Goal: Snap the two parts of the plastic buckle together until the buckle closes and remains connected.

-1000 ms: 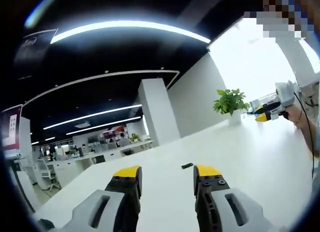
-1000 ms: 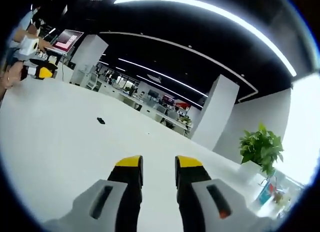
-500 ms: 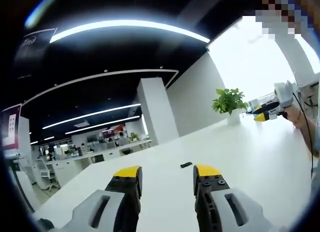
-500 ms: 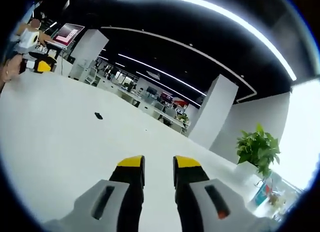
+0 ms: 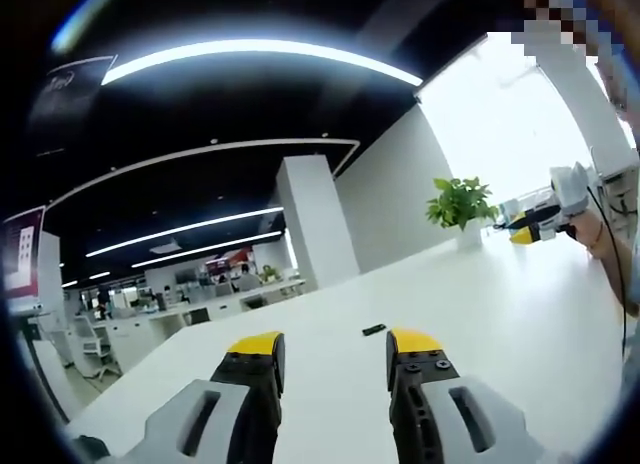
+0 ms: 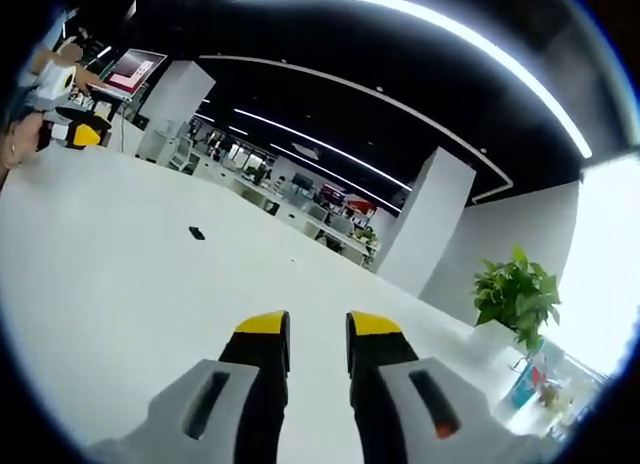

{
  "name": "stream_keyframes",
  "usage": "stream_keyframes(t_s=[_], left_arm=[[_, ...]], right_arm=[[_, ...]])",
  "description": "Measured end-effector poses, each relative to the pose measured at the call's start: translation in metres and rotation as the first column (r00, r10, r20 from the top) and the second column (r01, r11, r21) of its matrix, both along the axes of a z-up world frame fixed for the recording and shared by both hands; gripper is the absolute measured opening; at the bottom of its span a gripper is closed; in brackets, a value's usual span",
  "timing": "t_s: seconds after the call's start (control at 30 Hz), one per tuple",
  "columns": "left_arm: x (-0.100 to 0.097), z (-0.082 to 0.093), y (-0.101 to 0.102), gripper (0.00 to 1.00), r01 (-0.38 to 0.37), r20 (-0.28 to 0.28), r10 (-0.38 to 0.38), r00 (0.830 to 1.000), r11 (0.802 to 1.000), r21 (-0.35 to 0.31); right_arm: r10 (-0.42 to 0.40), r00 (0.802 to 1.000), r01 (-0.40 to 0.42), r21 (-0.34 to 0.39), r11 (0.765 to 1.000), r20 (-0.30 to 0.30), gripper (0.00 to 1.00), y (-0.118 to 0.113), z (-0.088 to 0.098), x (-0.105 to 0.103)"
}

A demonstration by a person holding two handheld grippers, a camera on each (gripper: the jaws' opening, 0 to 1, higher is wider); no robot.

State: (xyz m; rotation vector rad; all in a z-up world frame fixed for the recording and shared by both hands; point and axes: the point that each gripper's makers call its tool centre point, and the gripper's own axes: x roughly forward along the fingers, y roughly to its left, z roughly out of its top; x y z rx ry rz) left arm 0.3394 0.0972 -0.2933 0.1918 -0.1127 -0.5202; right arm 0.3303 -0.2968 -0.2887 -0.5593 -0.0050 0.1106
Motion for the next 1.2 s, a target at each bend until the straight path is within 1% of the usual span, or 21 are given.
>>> stream_keyframes(t_s=[0.23, 0.47, 0.63, 0.67, 0.7, 0.83, 0.9, 1.2], left_arm=[[0.000, -0.001, 0.001, 0.40, -0.006, -0.003, 0.006, 1.000, 1.000, 0.008], [0.001, 0.003, 0.006, 0.40, -0.026, 0.007, 0.026, 1.000, 0.999, -0.021], [0.001, 0.005, 0.010, 0.39, -0.036, 0.017, 0.036, 0.999, 0.999, -0.032], [-0.001, 0.009, 0.012, 0.39, -0.042, 0.035, 0.044, 0.998, 0.998, -0.043], [-0.001, 0.010, 0.012, 0.39, -0.044, 0.038, 0.046, 0.998, 0.998, -0.046], [0.001, 0.010, 0.015, 0.39, -0.046, 0.032, 0.048, 0.998, 0.997, -0.065], [0.001, 0.010, 0.014, 0.39, -0.046, 0.032, 0.048, 0.998, 0.997, -0.064], [0.001, 0.012, 0.017, 0.38, -0.053, 0.042, 0.056, 0.998, 0.996, -0.074]], right_arm=[[0.007, 1.000, -0.007, -0.016, 1.000, -0.012, 0.21, 0.003, -0.002, 0.002], [0.003, 1.000, -0.003, -0.002, 1.000, -0.002, 0.21, 0.001, 0.000, 0.001], [-0.009, 0.999, 0.009, 0.024, 1.000, 0.032, 0.22, -0.003, 0.007, 0.000], [-0.010, 0.999, 0.009, 0.031, 0.999, 0.036, 0.22, -0.003, 0.007, -0.001], [-0.009, 0.999, 0.008, 0.033, 0.999, 0.038, 0.22, -0.003, 0.008, -0.001], [-0.015, 0.998, 0.011, 0.067, 0.998, 0.062, 0.22, -0.006, 0.013, -0.002], [-0.019, 0.997, 0.013, 0.082, 0.997, 0.072, 0.23, -0.008, 0.015, -0.003], [-0.030, 0.997, 0.021, 0.117, 0.993, 0.076, 0.23, -0.011, 0.015, -0.002]])
